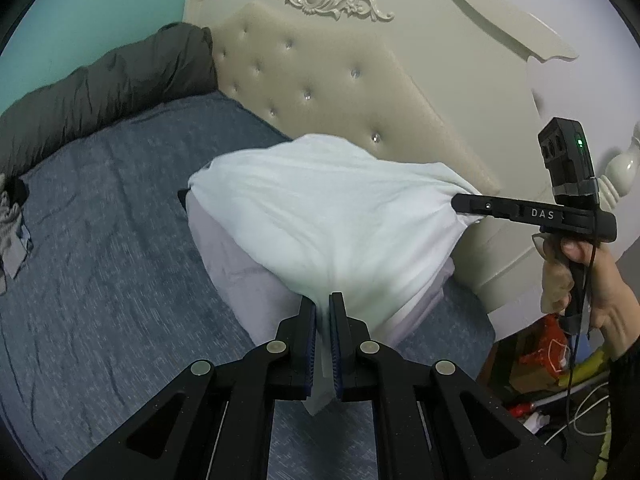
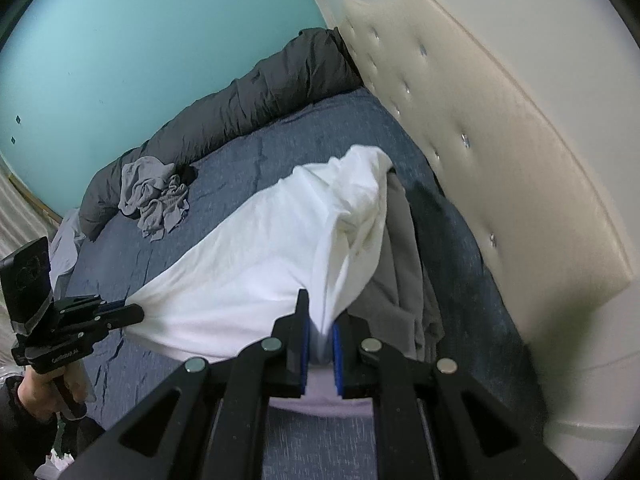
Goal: Fold clothes
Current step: 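Carry the polo with both grippers toward the clothes stack by the headboard, then lower the polo onto the folded clothes stack and open the right gripper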
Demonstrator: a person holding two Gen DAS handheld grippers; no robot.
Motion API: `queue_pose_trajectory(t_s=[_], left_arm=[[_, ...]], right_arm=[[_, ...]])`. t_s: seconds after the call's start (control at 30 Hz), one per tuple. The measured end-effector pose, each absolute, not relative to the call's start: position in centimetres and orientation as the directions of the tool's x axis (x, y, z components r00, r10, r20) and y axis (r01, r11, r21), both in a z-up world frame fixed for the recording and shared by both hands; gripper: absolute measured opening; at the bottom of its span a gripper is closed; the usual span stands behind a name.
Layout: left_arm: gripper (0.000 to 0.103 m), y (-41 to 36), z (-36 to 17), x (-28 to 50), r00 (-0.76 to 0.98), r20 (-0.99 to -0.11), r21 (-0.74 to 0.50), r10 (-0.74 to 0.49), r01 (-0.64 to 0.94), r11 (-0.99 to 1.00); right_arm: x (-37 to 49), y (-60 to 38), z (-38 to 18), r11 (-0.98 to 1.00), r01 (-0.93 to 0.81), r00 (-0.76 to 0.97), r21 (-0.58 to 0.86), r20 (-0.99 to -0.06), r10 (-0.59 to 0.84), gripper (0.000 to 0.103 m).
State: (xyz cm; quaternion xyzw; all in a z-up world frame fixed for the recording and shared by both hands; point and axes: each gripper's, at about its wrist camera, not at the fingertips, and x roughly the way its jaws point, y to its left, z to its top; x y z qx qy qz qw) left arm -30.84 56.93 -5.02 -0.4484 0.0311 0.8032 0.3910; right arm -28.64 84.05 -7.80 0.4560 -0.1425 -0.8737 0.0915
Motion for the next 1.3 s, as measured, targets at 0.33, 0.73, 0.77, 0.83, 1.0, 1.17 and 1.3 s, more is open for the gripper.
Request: queue_pose_trajectory(t_s=[0.33,0.73,0.77,0.83,1.0,1.17,1.3], left_arm=[[0.006,56.1,-8.0,-29.8,-0.261,-0.757,-0.333,0.598,-0.634,-0.698],[0.006,55.6,-10.3,-29.6,-0.231,-0.755,-0.382,0.614,-0.606,-0.698],[0.006,55.6,-10.7,-29.7,-0.227,-0.757,-0.385,0.612,-0.603,-0.699],[0.006,55.5,-11.3,-29.7,-0.220,-0.759,-0.392,0.612,-0.596,-0.701],[0.006,55.5,-12.4,-29.7,-0.211,-0.762,-0.400,0.612,-0.589,-0.702],[0.006,55.6,-13.1,-29.4,-0.212,-0.773,-0.383,0.598,-0.596,-0.706],[0.006,55.0,-12.1,-29.6,-0.242,-0.763,-0.375,0.600,-0.590,-0.715]], right_arm=[[-27.0,84.5,-11.0,-0.934,0.011,-0.515,0.358,-0.798,-0.312,0.008],[-26.0,85.6,-13.2,-0.912,-0.020,-0.521,0.410,-0.783,-0.340,0.009],[-25.9,85.7,-13.5,-0.910,-0.023,-0.521,0.414,-0.782,-0.343,0.009],[-25.6,86.0,-14.1,-0.903,-0.028,-0.521,0.429,-0.777,-0.353,0.009],[-24.8,86.9,-15.7,-0.874,-0.048,-0.545,0.483,-0.746,-0.382,0.009],[-23.8,87.7,-16.2,-0.856,-0.044,-0.608,0.515,-0.694,-0.386,0.012],[-23.1,87.8,-15.6,-0.882,-0.032,-0.637,0.471,-0.689,-0.345,0.014]])
